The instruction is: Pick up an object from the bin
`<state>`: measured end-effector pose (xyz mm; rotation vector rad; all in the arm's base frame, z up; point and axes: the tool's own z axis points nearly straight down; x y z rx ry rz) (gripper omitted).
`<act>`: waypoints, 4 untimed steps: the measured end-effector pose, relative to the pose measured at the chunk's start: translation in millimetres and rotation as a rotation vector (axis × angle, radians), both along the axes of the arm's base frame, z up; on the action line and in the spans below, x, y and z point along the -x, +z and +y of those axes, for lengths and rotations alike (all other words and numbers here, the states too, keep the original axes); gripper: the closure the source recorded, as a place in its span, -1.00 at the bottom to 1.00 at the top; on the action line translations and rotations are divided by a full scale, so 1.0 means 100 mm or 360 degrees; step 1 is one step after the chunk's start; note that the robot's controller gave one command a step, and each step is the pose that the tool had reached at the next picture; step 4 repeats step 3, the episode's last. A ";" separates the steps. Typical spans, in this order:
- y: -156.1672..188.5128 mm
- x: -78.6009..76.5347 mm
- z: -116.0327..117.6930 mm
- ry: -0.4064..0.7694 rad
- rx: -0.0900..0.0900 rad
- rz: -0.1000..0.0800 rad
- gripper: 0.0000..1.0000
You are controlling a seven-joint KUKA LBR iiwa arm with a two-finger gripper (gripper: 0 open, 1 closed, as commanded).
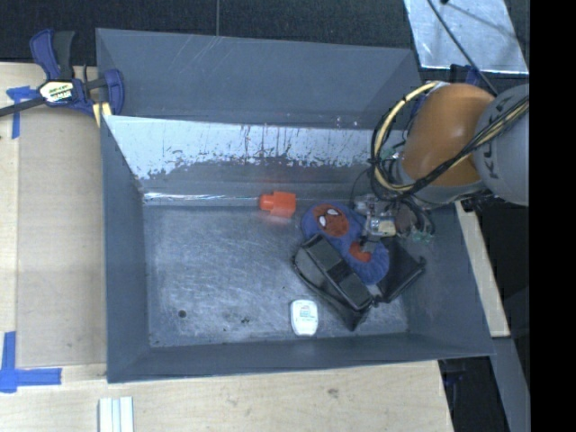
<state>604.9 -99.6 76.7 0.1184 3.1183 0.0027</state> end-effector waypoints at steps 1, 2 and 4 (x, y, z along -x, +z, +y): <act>0.33 -0.02 -0.01 0.0002 0.0005 0.0017 1.00; 0.51 -0.04 -0.02 0.0003 0.0004 0.0021 1.00; 0.92 -0.06 -0.02 0.0004 0.0004 0.0019 1.00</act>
Offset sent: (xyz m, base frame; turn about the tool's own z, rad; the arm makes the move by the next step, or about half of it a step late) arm 0.0000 0.0000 0.0297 0.0000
